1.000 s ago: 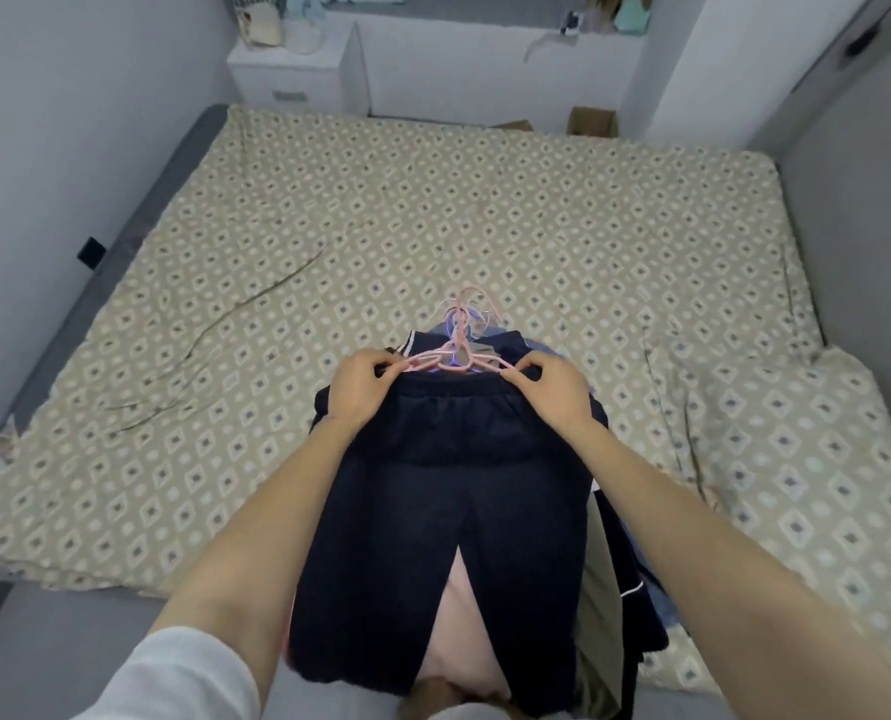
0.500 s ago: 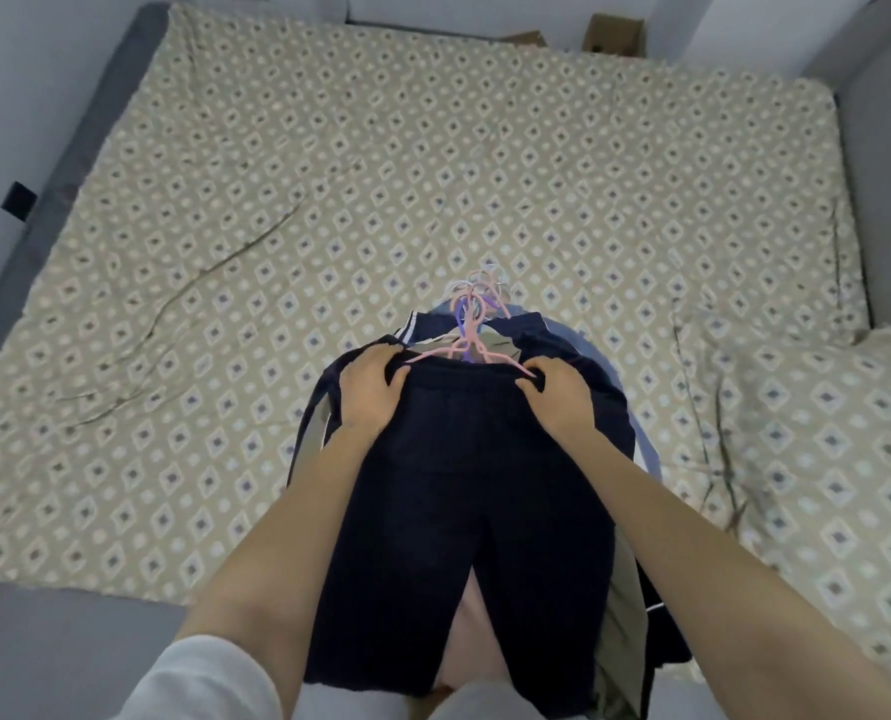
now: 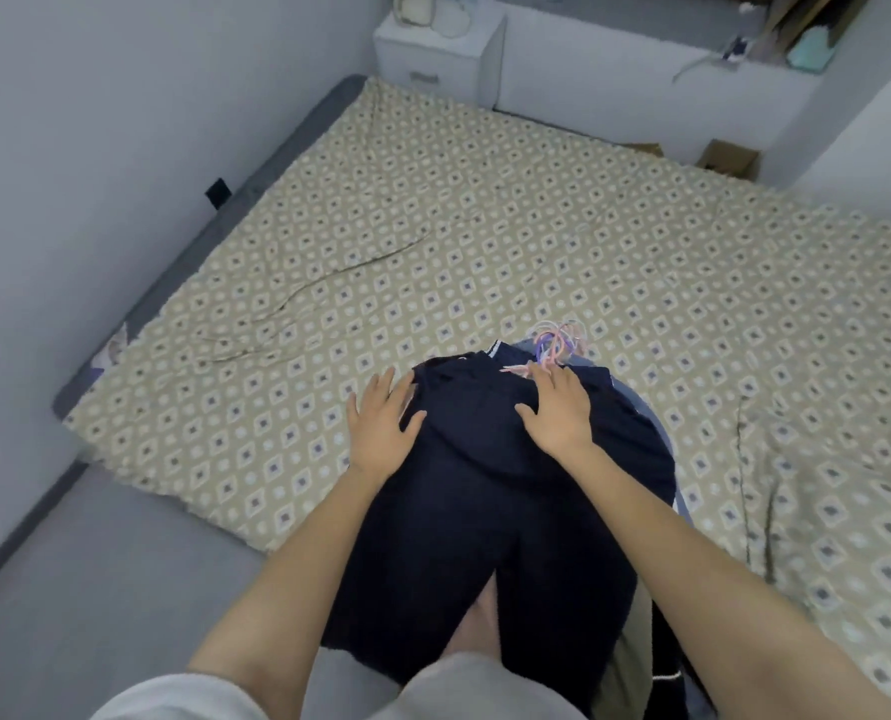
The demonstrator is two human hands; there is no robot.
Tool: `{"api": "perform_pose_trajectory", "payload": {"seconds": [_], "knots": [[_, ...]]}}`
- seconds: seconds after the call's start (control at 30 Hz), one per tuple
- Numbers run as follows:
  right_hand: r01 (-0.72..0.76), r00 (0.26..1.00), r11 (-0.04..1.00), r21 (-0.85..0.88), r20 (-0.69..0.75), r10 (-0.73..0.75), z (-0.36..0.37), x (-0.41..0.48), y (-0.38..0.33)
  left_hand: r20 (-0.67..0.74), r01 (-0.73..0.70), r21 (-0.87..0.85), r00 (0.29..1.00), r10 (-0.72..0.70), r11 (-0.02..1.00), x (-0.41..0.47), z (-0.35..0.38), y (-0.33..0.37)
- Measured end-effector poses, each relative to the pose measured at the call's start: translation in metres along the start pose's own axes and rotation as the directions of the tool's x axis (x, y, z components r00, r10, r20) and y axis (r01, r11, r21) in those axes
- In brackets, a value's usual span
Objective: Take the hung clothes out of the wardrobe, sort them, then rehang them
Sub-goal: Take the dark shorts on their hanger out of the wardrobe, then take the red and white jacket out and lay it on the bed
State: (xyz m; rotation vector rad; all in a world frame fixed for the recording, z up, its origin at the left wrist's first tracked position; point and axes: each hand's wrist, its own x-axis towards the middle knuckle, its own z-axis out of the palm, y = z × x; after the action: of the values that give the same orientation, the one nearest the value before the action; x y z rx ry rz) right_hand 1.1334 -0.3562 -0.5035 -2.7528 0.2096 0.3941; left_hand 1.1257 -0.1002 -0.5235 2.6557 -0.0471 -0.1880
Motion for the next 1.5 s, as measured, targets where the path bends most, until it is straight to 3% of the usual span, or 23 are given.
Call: {"api": "perform_pose_trajectory", "payload": {"seconds": [0.2, 0.37, 0.53, 0.73, 0.93, 1.27, 1.33, 1.5], "knots": [[0.332, 0.942, 0.938, -0.101, 0.088, -0.324, 0.003, -0.030, -0.091, -0.216, 0.218, 0.063, 0.956, -0.200, 0.974, -0.098, -0.049, -0.048], [0.578, 0.815, 0.804, -0.142, 0.148, -0.560, 0.021, -0.081, -0.175, -0.375, 0.457, -0.018, 0.822, -0.430, 0.889, -0.204, -0.084, -0.087], [0.780, 0.622, 0.616, -0.109, 0.231, -0.748, 0.047, -0.159, -0.272, -0.505, 0.636, -0.065, 0.644, -0.575, 0.769, -0.321, -0.129, -0.125], [0.952, 0.306, 0.292, -0.091, 0.283, -0.909, 0.089, -0.291, -0.364, -0.618, 0.801, -0.168, 0.369, -0.694, 0.575, -0.476, -0.156, -0.158], [0.999, -0.033, -0.030, 0.012, 0.350, -0.936, 0.135, -0.449, -0.423, -0.648, 0.871, -0.298, 0.117, -0.753, 0.392, -0.641, -0.156, -0.180], [0.888, -0.459, -0.419, 0.190, 0.319, -0.829, 0.214, -0.724, -0.471, -0.628, 0.882, -0.455, -0.219, -0.747, 0.124, -0.916, -0.148, -0.203], [0.853, -0.522, -0.484, 0.195, 0.313, -0.794, 0.228, -0.769, -0.476, -0.615, 0.878, -0.473, -0.265, -0.743, 0.078, -0.962, -0.143, -0.205], [0.822, -0.569, -0.529, 0.212, 0.341, -0.748, 0.260, -0.860, -0.486, -0.582, 0.855, -0.519, -0.353, -0.733, 0.000, -1.052, -0.131, -0.206]]}}
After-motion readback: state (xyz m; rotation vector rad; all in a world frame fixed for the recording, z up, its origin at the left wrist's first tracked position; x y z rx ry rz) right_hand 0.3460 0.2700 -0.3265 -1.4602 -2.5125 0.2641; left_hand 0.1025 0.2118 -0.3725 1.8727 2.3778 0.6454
